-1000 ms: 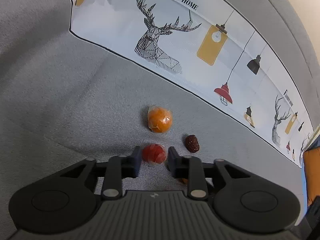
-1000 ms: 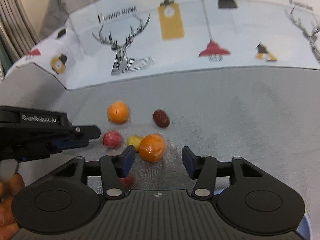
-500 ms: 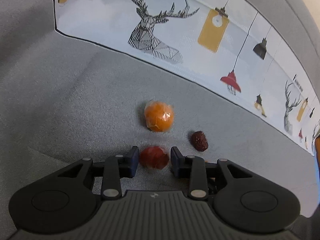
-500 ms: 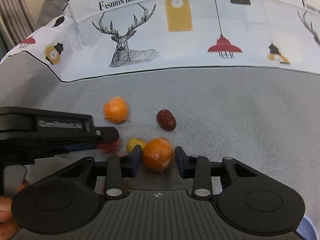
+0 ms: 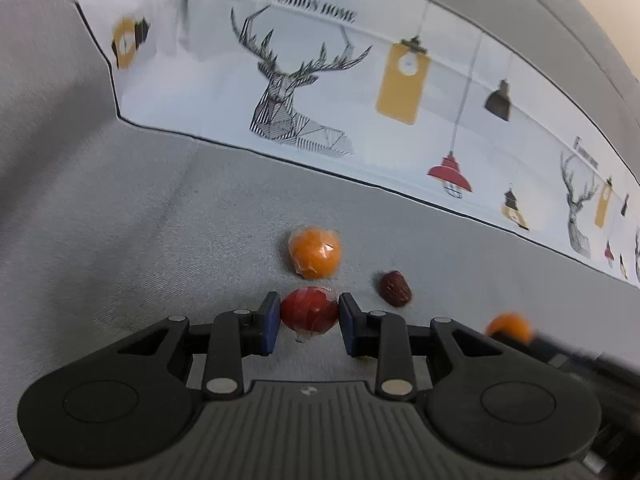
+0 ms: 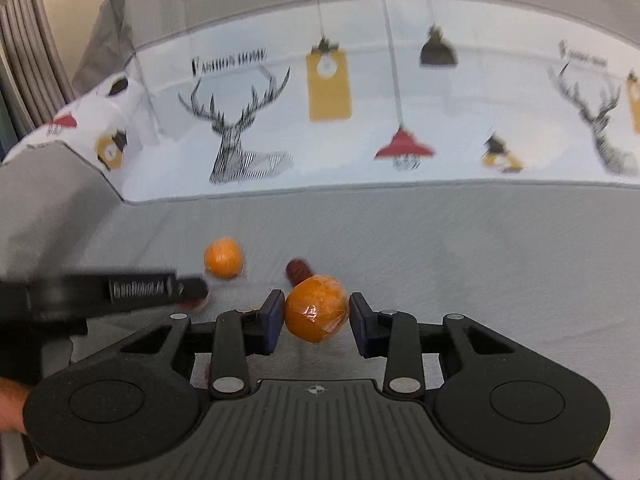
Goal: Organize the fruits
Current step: 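Carry the red fruit with the left gripper while the right gripper carries the wrapped orange to the plate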
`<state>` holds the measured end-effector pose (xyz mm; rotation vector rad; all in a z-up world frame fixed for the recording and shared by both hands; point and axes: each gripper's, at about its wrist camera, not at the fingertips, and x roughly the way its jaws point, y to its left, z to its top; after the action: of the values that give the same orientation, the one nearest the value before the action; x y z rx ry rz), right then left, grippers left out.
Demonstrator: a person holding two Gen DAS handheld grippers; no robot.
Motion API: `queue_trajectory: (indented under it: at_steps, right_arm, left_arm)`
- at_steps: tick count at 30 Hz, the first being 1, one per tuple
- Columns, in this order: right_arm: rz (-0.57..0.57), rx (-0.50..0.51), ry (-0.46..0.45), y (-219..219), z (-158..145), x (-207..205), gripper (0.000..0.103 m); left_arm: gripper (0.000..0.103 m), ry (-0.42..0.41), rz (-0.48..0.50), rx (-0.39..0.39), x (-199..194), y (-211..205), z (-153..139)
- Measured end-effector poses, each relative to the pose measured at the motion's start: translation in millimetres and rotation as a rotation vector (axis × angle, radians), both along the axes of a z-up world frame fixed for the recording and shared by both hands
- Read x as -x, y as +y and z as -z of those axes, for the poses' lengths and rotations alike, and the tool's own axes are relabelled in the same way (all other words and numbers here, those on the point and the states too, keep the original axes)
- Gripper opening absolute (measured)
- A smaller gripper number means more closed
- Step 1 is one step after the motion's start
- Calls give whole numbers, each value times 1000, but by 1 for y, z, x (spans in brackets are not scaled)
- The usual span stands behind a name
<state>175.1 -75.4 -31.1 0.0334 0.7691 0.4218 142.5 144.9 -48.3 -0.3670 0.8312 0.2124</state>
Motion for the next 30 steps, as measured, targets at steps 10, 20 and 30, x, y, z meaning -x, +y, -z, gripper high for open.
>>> queue_trajectory:
  at_steps: [10,20,30]
  right_arm:
    - [65,-64,-138,-78,-63,86,37]
    - [165,4,-105,-133,-23,132,37]
    - [185,-28,-81,-152,-12,145,37]
  left_arm:
    - [35,-114,198,-98,68,-70,-80]
    - [35,-25,326,-35,126,-116,-41]
    - [35,-39,394,-85,123,-127,-35]
